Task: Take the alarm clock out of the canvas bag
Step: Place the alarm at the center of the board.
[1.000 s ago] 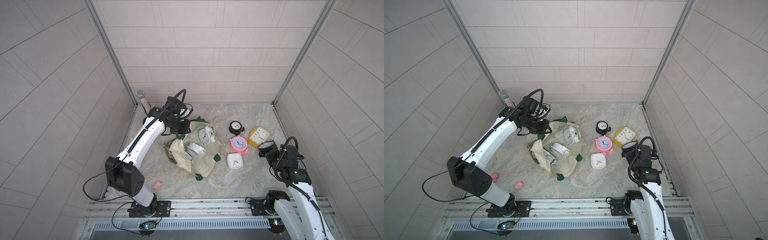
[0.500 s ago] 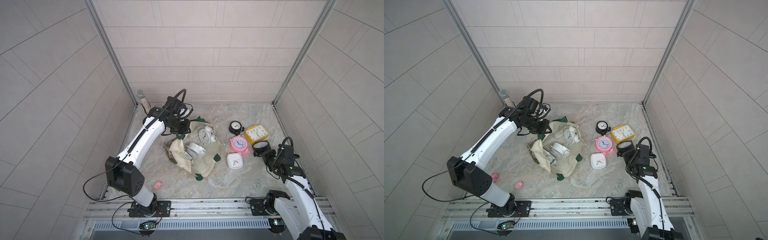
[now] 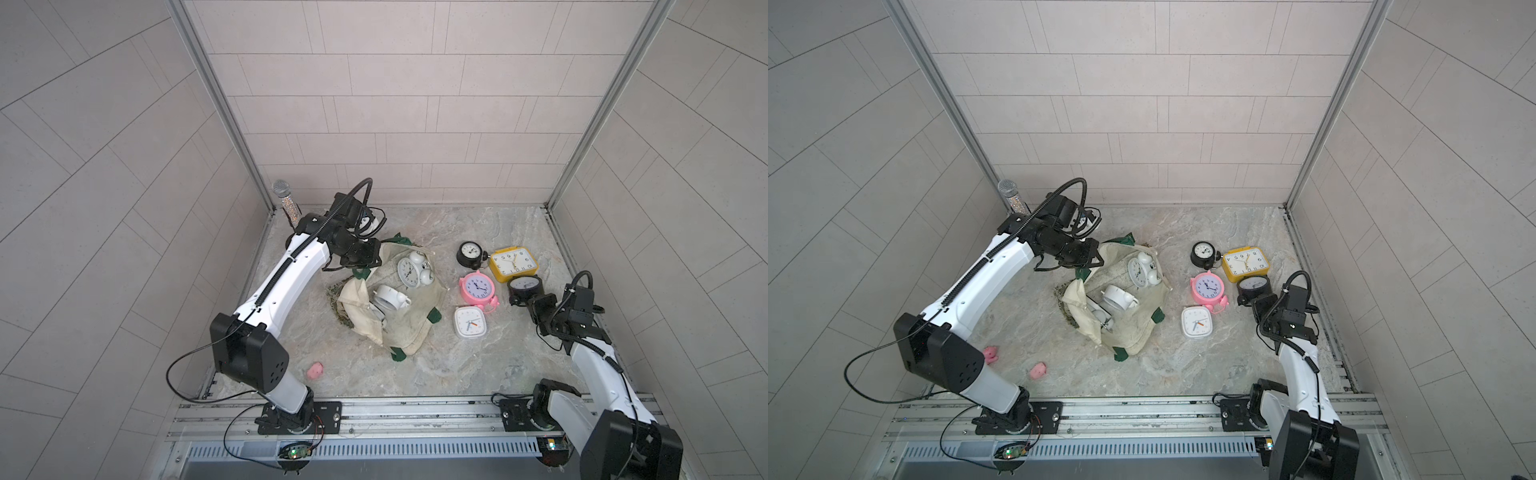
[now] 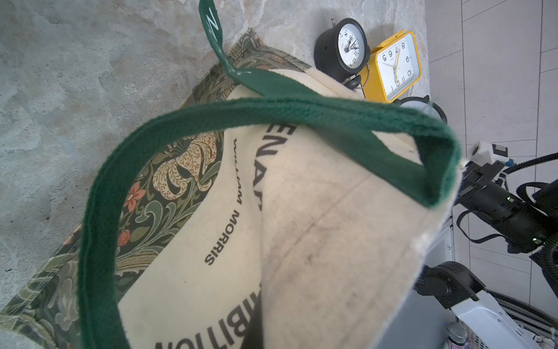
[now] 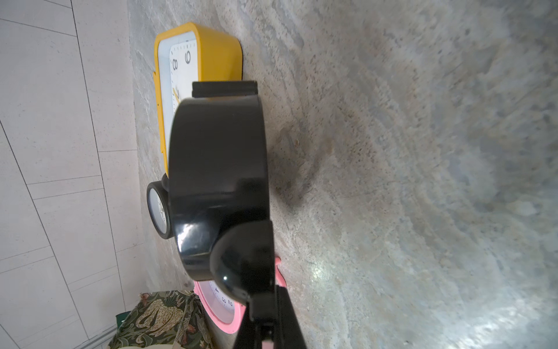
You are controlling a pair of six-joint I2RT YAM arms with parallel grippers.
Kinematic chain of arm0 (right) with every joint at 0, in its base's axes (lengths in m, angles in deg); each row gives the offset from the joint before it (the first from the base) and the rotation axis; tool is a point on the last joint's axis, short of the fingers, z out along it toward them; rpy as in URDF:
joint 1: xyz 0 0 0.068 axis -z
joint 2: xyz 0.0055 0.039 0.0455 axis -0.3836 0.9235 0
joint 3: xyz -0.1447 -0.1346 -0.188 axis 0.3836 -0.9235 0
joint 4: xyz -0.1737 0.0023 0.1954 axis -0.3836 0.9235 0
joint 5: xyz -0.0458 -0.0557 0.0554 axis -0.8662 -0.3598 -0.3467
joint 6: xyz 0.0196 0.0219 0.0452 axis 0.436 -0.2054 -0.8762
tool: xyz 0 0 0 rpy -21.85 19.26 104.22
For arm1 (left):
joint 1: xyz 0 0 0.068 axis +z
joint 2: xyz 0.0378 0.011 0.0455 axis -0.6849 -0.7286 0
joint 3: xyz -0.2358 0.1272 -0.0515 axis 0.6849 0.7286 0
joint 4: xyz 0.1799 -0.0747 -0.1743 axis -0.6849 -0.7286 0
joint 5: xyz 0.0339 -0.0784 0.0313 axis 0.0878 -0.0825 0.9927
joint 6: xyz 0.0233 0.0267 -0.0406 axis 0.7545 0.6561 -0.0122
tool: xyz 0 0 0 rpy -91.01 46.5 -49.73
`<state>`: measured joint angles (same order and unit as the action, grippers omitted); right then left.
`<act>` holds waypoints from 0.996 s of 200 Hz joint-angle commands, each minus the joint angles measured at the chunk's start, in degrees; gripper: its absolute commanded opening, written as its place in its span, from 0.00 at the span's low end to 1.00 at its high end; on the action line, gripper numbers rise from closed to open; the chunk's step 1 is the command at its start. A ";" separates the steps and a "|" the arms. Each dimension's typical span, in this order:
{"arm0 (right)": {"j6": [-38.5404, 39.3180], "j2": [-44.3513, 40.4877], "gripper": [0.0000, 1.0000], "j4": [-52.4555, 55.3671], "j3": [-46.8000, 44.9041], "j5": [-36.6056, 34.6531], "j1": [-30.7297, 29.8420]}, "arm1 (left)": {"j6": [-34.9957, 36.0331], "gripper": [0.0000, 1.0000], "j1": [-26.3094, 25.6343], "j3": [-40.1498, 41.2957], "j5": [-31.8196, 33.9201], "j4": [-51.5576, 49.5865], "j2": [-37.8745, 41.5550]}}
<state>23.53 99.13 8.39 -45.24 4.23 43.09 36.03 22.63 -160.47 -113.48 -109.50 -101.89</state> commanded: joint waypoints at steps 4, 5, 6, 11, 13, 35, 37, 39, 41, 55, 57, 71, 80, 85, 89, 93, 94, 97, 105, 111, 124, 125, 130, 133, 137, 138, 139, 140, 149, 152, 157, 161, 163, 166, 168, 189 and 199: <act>-0.18 3.47 0.00 -2.45 -1.57 3.69 2.16 | 0.43 0.00 0.06 0.17 -0.81 0.42 -0.14; -0.17 3.62 0.00 -2.52 -1.59 3.73 2.28 | 0.43 0.00 0.09 0.17 -0.79 0.41 -0.14; -0.17 3.74 0.00 -2.65 -1.60 3.79 2.39 | 0.41 0.00 0.11 0.17 -0.79 0.41 -0.14; -0.23 4.40 0.00 -3.09 -1.74 4.12 2.66 | 0.46 0.00 0.07 0.17 -0.74 0.41 -0.14; -0.22 4.67 0.00 -3.32 -1.78 4.23 2.78 | 0.42 0.00 0.11 0.17 -0.77 0.40 -0.14; 0.16 7.03 0.00 -5.64 -1.89 5.30 3.46 | 0.44 0.00 0.03 0.25 -0.61 0.41 -0.14; 0.29 7.18 0.00 -5.82 -1.88 5.34 3.48 | 0.37 0.00 0.03 0.29 -0.67 0.40 -0.14; 0.41 7.50 0.00 -6.06 -1.90 5.48 3.47 | 0.44 0.00 0.03 0.28 -0.69 0.40 -0.14; 0.47 7.71 0.01 -6.34 -1.88 5.52 3.46 | 0.46 0.00 0.03 0.30 -0.69 0.47 -0.14; 0.83 9.36 0.06 -7.04 -1.68 6.06 3.68 | 0.30 0.00 -0.04 0.28 -0.56 0.40 -0.23; 0.83 9.62 0.07 -7.05 -1.63 6.19 3.76 | 0.29 0.00 -0.03 0.26 -0.57 0.47 -0.23; 0.94 11.39 0.09 -8.13 -1.63 7.19 3.90 | 0.30 0.00 -0.05 0.17 -0.54 0.42 -0.30; 0.83 12.57 0.09 -8.66 -1.58 7.92 4.09 | 0.31 0.00 -0.05 0.22 -0.59 0.47 -0.32; 0.85 13.24 0.10 -8.94 -1.51 8.34 4.08 | 0.29 0.00 -0.05 0.16 -0.60 0.42 -0.32; 0.81 13.81 0.10 -9.13 -1.52 8.58 4.17 | 0.29 0.00 -0.05 0.16 -0.61 0.43 -0.32; 0.85 14.32 0.11 -9.30 -1.44 8.90 4.25 | 0.29 0.00 -0.07 0.16 -0.52 0.43 -0.27; 0.87 14.45 0.11 -9.33 -1.40 9.01 4.29 | 0.29 0.00 -0.06 0.21 -0.52 0.41 -0.29; 0.81 15.01 0.11 -9.44 -1.36 9.27 4.42 | 0.31 0.00 -0.07 0.17 -0.56 0.40 -0.31; 0.96 16.21 0.11 -9.73 -1.30 10.00 4.65 | 0.32 0.00 -0.13 0.20 -0.51 0.48 -0.28; 1.07 17.06 0.12 -10.24 -1.27 10.38 4.73 | 0.37 0.00 -0.14 0.30 -0.51 0.42 -0.23; 1.09 18.71 0.14 -11.13 -1.35 11.27 4.94 | 0.45 0.00 -0.16 0.32 -0.50 0.45 -0.22; 1.08 18.84 0.15 -11.21 -1.31 11.39 4.95 | 0.46 0.00 -0.20 0.38 -0.51 0.43 -0.22; 1.09 19.38 0.15 -11.54 -1.36 11.71 4.95 | 0.44 0.00 -0.13 0.34 -0.47 0.43 -0.23; 1.07 19.65 0.15 -11.69 -1.36 11.88 5.01 | 0.46 0.00 -0.14 0.34 -0.48 0.41 -0.29; 1.06 19.92 0.15 -11.87 -1.35 11.99 5.02 | 0.46 0.00 -0.14 0.38 -0.47 0.44 -0.33; 1.11 20.02 0.15 -11.94 -1.35 12.06 5.08 | 0.46 0.00 -0.10 0.36 -0.49 0.42 -0.32; 1.09 20.11 0.15 -11.97 -1.35 12.09 5.06 | 0.42 0.00 -0.12 0.35 -0.51 0.45 -0.32; 1.08 20.16 0.15 -11.99 -1.35 12.15 5.05 | 0.40 0.00 -0.13 0.34 -0.51 0.43 -0.32; 1.17 20.44 0.16 -12.18 -1.35 12.17 5.04 | 0.42 0.00 -0.14 0.35 -0.52 0.43 -0.32; 1.22 20.44 0.17 -12.22 -1.41 12.09 5.17 | 0.46 0.00 -0.14 0.35 -0.50 0.41 -0.29; 1.32 20.40 0.18 -12.26 -1.41 11.90 5.15 | 0.42 0.00 -0.19 0.35 -0.51 0.44 -0.29; 1.38 20.24 0.18 -12.27 -1.51 11.79 5.21 | 0.45 0.00 -0.14 0.34 -0.52 0.40 -0.29; 1.41 20.15 0.19 -12.22 -1.52 11.80 5.22 | 0.44 0.00 -0.14 0.34 -0.52 0.40 -0.31; 1.43 19.99 0.20 -12.19 -1.60 11.62 5.22 | 0.46 0.00 -0.14 0.34 -0.54 0.44 -0.31; 1.42 19.88 0.21 -12.25 -1.61 11.55 5.28 | 0.46 0.00 -0.16 0.38 -0.48 0.48 -0.31; 1.18 18.74 0.30 -12.00 -2.05 10.63 5.43 | 0.46 0.00 -0.14 0.42 -0.45 0.43 -0.28; 1.01 18.41 0.33 -11.76 -2.29 10.36 5.55 | 0.43 0.00 -0.10 0.45 -0.56 0.40 -0.27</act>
<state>24.88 119.30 -2.80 -46.31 15.45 48.19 36.01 22.61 -160.47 -113.43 -109.50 -101.89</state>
